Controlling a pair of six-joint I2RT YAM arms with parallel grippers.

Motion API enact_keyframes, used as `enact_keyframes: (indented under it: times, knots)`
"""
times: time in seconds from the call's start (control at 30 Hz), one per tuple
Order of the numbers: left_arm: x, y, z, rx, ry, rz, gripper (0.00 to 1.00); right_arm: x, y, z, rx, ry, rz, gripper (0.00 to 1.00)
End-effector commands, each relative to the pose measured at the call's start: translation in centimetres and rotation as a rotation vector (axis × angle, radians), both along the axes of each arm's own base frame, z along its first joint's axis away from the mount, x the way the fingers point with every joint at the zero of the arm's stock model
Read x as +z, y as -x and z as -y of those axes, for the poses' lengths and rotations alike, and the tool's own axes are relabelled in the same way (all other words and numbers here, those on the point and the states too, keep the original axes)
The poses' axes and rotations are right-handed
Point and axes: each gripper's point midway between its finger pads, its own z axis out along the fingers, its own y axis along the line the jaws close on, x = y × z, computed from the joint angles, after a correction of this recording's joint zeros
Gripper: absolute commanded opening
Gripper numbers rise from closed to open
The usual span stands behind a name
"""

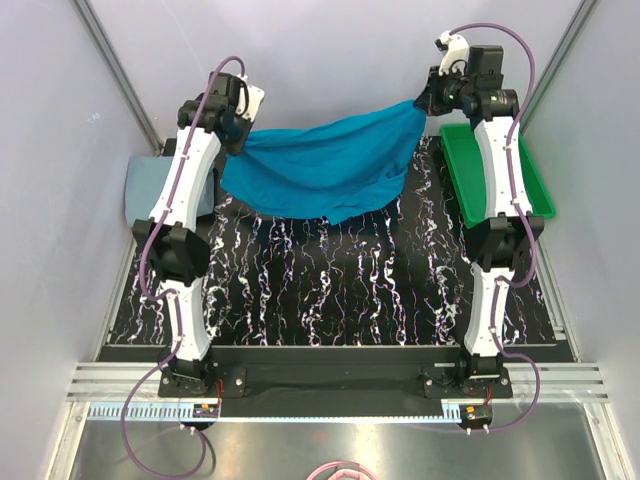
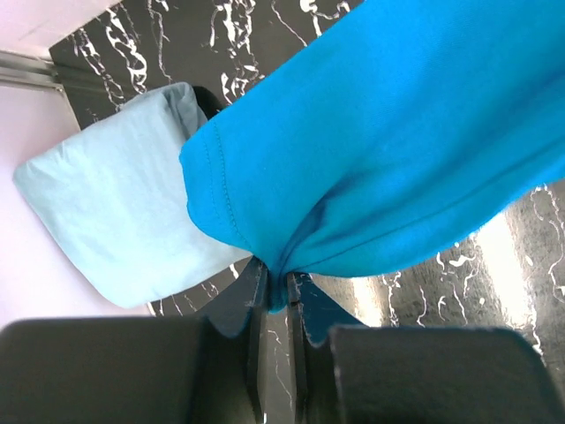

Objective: Fold and stack the t-shirts
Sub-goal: Flatten the tshirt out

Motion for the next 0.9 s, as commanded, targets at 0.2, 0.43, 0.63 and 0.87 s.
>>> enact_keyframes:
  times: [0.2,0.43,0.63,0.87]
  knots:
    - [-0.7,3.7,0.9,-0.032,0.062,-0.078,0.03,4.3,5.0,0.5,0.000,0.023,0.022,0.00]
    - [-8.0,10.3,2.6,-0.108,0.142,-0.420,0.25,-0.8,10.3,-0.5,0.074,-0.005,-0.168,0.00]
    - [-11.6,8.4,0.7,-0.186,-0.110,-0.355,0.48,-1.8,9.8,-1.0,0.079,-0.044,-0.212,0.00]
    - [-11.9,12.6,2.2,-0.386,-0.294,-0.270,0.62,-2.5,8.9,-1.1,0.080,-0.041,-0.224,0.00]
